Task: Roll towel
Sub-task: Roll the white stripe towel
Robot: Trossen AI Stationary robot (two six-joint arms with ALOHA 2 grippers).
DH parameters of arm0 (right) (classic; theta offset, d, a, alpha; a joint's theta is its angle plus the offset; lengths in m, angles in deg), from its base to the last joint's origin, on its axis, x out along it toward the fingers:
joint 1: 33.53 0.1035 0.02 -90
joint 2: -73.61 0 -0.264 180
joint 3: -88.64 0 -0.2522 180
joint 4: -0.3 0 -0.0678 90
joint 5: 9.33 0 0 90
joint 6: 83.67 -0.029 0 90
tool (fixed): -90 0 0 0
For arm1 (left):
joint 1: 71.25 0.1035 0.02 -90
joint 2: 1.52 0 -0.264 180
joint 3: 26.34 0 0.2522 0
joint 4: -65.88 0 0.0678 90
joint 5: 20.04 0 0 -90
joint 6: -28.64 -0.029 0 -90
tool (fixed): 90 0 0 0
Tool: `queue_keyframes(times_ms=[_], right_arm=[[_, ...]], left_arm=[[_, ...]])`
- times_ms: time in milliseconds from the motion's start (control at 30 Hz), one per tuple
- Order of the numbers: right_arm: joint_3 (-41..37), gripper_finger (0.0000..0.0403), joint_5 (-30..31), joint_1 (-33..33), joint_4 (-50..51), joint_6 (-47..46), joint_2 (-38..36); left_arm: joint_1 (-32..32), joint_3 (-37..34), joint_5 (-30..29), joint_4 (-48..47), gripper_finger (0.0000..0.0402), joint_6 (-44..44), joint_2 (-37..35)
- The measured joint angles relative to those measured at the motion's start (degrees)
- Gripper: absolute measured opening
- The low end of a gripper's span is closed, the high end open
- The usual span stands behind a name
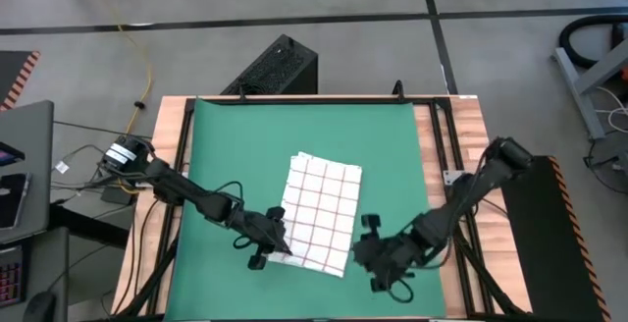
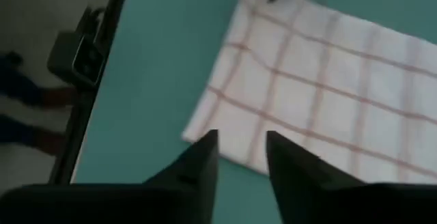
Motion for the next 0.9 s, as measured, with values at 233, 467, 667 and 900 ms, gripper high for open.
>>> queue_keyframes(times_ms=[233,467,667,900], right_arm=[[-1.21,0.0223,-0.02,-0.12,-13.54,7.31,9.59],[-1.3,0.017,-0.29,-0.76,-21.94,5.25,17.49],[-1.27,0.0105,-0.22,0.1,-25.69,4.4,19.59],[-1.27,0.0074,1.48,0.41,-22.13,0.78,19.61]], left_arm=[[-0.18,0.02,-0.52,-4.12,0.0089,1.94,-0.6],[-1.39,0.16,-8.99,2.44,0.0022,-5.41,-3.02],[-1.74,0.07,-9.29,3.53,0.0002,-5.95,0.51],[-2.54,0.06,-9.9,7.03,0.0,-4.7,6.93]])
